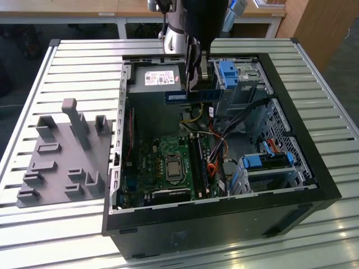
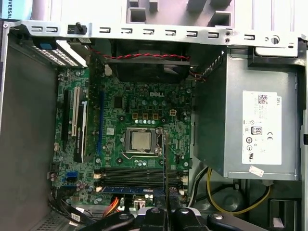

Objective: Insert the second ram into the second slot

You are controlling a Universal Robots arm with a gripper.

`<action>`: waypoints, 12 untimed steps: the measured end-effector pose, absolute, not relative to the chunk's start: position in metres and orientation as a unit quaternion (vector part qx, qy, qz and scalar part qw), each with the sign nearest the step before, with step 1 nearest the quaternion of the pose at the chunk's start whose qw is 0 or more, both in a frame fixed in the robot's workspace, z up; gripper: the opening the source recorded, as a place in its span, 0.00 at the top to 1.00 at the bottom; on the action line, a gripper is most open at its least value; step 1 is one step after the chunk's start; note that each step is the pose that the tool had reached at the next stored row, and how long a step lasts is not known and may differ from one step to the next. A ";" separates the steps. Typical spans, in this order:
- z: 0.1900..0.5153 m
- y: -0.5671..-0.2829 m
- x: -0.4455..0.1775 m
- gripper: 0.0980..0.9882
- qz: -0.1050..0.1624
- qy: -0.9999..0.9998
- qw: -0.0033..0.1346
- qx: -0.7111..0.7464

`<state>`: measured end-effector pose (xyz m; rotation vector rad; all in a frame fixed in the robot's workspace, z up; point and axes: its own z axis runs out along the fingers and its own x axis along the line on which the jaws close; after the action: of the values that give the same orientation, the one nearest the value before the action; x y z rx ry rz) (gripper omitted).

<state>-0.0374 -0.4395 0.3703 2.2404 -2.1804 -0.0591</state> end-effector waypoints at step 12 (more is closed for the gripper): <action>0.370 -0.446 -0.038 0.96 -0.019 -0.697 0.007 0.716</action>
<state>-0.0382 -0.4458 0.3702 2.2405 -2.1805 -0.0590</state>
